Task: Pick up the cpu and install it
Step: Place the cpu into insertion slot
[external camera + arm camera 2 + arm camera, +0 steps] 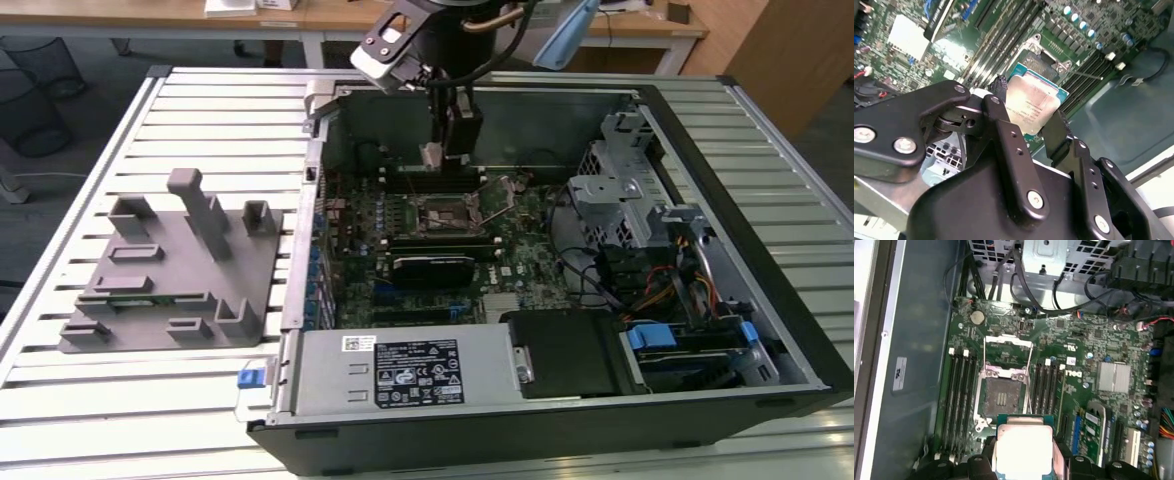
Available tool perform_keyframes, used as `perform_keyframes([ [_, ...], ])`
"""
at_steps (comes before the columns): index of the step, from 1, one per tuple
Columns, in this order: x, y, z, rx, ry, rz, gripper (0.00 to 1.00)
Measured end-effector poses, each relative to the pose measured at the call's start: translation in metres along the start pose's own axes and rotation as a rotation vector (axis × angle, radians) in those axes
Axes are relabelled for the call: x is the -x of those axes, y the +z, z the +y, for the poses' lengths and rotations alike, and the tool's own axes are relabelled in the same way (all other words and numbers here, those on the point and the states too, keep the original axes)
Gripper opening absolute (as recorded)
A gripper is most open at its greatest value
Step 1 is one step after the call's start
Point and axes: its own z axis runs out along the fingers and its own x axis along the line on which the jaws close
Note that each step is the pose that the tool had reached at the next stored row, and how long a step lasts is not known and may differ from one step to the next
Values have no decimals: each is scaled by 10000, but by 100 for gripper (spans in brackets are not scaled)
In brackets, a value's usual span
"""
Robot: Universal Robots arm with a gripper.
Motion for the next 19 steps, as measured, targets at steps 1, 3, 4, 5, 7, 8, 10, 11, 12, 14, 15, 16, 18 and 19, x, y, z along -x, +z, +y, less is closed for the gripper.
perform_keyframes([
  [1,-3,19,15,-5,12,2,53],
  [3,-3,55,30,-13,72,-2,53],
  [4,-3,74,35,-15,101,-2,53],
  [5,-3,90,39,-15,118,-1,53],
  [7,-4,116,41,-15,133,-2,53],
  [8,-4,125,41,-15,135,-2,53],
  [10,-4,135,41,-15,135,-2,53],
  [11,-4,139,41,-16,135,-3,53],
  [12,-4,140,41,-17,134,-4,53],
  [14,-4,142,41,-16,135,-3,53],
  [15,-4,144,41,-16,135,-3,53],
  [16,-4,145,41,-16,135,-2,53],
  [18,-4,150,41,-14,135,0,53],
  [19,-4,154,40,-14,135,0,53],
])
